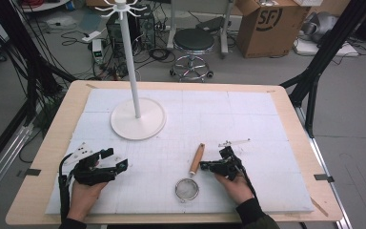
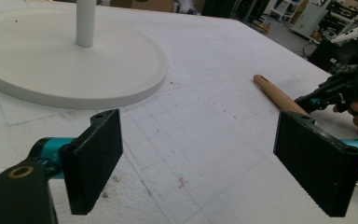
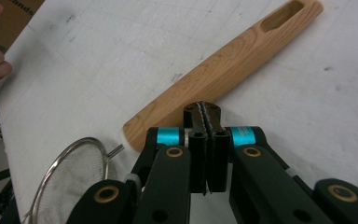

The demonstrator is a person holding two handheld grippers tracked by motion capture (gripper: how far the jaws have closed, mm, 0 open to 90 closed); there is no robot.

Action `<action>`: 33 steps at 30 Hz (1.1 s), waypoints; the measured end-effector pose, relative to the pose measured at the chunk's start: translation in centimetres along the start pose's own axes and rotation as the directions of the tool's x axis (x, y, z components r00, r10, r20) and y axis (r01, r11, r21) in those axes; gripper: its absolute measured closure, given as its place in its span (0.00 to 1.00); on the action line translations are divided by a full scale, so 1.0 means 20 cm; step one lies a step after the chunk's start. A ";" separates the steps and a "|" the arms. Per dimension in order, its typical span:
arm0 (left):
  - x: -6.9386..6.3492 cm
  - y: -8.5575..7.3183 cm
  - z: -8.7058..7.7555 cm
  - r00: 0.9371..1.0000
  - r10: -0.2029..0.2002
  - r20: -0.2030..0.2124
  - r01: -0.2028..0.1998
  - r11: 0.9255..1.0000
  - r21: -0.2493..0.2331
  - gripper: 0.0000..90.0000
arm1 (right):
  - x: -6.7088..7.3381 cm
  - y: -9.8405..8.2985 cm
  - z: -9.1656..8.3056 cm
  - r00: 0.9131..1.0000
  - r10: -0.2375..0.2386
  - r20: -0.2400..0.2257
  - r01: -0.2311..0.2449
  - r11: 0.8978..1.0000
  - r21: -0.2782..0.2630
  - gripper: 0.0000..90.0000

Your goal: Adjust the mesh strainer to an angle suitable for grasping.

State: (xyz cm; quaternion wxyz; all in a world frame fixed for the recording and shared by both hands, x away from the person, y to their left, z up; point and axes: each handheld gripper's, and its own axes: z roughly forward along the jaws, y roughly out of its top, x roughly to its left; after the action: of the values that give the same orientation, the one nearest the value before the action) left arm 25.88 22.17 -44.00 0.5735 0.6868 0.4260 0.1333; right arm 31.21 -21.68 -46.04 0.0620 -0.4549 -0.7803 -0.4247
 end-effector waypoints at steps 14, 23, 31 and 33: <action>0.00 0.00 0.00 1.000 -0.002 -0.004 0.002 1.000 0.002 0.18 | 0.07 -0.01 0.04 0.998 -0.027 -0.058 0.030 0.998 0.053 1.00; 0.00 0.00 0.00 1.000 -0.004 -0.003 0.004 1.000 0.000 0.18 | 0.11 -0.03 0.04 0.996 -0.032 -0.088 0.040 0.995 0.088 1.00; 0.00 0.00 0.00 1.000 -0.001 -0.003 0.001 1.000 0.003 0.18 | 0.13 -0.05 0.06 0.991 -0.011 -0.132 0.025 0.995 0.100 1.00; 0.00 0.00 0.00 1.000 0.000 -0.001 0.000 1.000 0.004 0.18 | 0.13 -0.05 0.07 0.990 -0.008 -0.141 0.022 0.995 0.102 1.00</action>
State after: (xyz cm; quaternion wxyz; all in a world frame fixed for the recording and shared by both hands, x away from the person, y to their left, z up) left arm 25.89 22.11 -43.99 0.5719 0.6879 0.4266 0.1331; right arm 29.24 -19.20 -46.25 0.1370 -0.4142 -0.7983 -0.4152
